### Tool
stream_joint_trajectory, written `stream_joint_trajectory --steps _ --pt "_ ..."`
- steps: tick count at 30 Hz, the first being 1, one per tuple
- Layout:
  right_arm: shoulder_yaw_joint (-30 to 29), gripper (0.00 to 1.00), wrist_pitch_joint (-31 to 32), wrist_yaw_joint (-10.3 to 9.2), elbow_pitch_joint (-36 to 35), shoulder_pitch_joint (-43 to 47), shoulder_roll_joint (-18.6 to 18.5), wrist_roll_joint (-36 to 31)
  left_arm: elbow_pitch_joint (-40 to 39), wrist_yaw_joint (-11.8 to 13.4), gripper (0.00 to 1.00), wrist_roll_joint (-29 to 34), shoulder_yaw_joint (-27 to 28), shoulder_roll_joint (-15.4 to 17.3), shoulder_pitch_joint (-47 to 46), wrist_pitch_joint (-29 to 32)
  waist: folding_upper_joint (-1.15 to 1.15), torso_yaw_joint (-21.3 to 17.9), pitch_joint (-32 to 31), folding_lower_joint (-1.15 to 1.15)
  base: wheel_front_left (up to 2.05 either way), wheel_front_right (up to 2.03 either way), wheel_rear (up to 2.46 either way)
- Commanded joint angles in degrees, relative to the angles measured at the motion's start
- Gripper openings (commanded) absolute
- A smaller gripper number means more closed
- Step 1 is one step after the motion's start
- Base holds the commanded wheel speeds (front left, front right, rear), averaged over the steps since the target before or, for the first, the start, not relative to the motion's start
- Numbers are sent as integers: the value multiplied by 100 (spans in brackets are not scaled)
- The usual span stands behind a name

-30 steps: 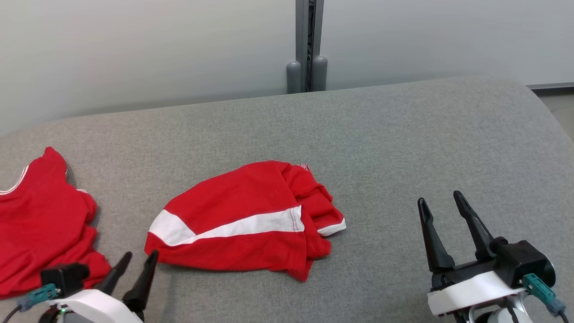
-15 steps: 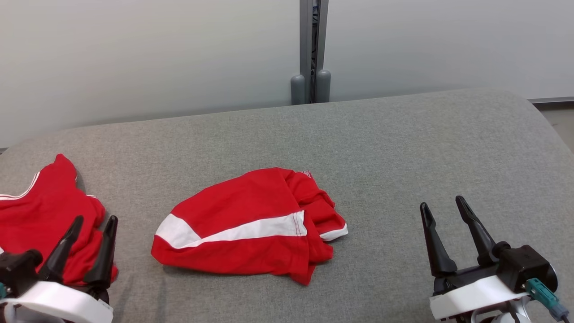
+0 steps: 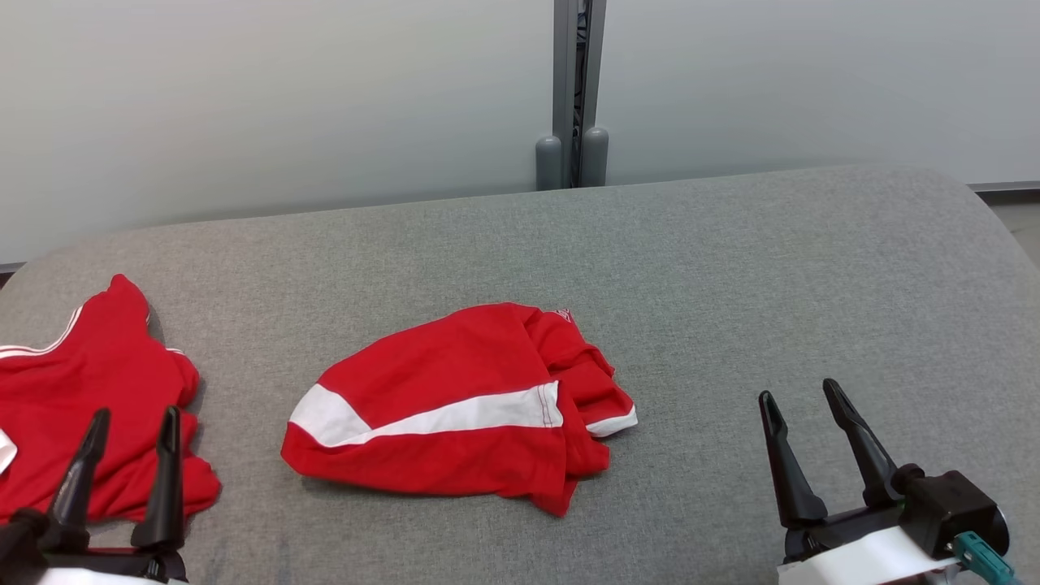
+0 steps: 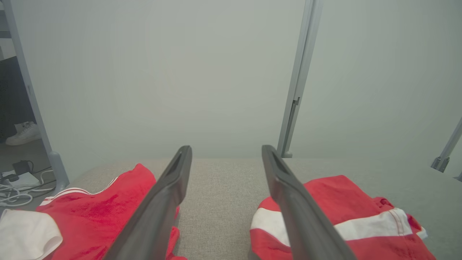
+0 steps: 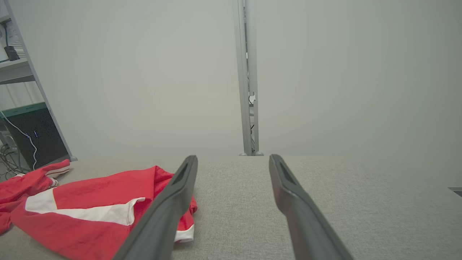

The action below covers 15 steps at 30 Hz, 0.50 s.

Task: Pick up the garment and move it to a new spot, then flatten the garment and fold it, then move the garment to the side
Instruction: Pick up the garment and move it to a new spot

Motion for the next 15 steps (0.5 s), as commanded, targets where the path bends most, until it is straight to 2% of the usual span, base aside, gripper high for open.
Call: stream_joint_trajectory --steps 1,8,15 --pt "7 100 -4 13 24 54 -40 33 9 -102 100 132 111 -88 82 -6 0 0 12 0 0 0 0" --pt "90 100 -4 13 67 -7 -39 41 189 -537 100 489 492 -554 157 -7 0 19 30 0 0 0 0" --pt "400 100 -4 13 273 -200 -38 288 340 -780 100 675 639 -795 43 -6 0 196 29 0 0 0 0"
